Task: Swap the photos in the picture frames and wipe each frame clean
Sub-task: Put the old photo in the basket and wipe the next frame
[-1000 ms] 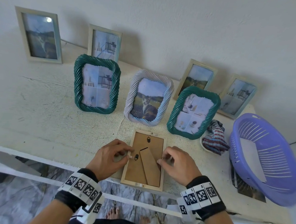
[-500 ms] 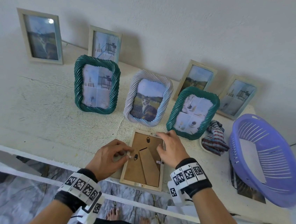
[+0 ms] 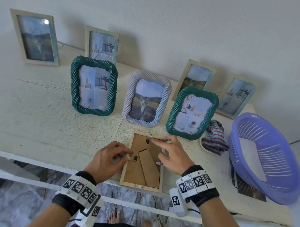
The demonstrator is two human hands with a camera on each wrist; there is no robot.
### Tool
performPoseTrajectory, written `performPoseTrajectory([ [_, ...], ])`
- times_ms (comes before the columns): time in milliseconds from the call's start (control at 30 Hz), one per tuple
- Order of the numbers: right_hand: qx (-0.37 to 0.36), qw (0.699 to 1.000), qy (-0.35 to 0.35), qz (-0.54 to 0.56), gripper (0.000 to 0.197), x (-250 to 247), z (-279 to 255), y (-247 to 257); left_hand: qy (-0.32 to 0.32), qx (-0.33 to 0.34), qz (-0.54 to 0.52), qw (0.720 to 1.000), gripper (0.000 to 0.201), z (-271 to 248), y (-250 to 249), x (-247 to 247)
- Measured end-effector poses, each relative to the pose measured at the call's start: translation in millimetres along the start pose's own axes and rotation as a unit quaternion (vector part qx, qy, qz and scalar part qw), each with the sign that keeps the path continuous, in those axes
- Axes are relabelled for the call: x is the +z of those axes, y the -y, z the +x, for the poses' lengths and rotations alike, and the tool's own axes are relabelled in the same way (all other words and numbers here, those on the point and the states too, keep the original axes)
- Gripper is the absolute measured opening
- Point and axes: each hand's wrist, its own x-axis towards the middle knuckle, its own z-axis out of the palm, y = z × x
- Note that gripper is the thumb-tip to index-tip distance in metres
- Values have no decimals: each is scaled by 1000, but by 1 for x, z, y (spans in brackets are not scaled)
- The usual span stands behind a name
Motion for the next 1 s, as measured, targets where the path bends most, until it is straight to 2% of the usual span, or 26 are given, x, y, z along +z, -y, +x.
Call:
performPoseTrajectory([
  [67,0,1000,-15,14,52,0,-10,5,-3,1,2,1000,24,0,0,0],
  [233,42,995,90,-11,112,21,-48,22,-7,8,-3,1000,23,0,1,0],
  [333,40,996,79,-28,125,33,-56,25,-8,8,2,1000,25,0,0,1],
  [633,47,996,52,-54,118,46,-57,26,-3,7,2,1000,24,0,0,0],
  [1000,57,998,-14,-25,98,65,-54,23,-9,2,1,1000,26,1,-3,1],
])
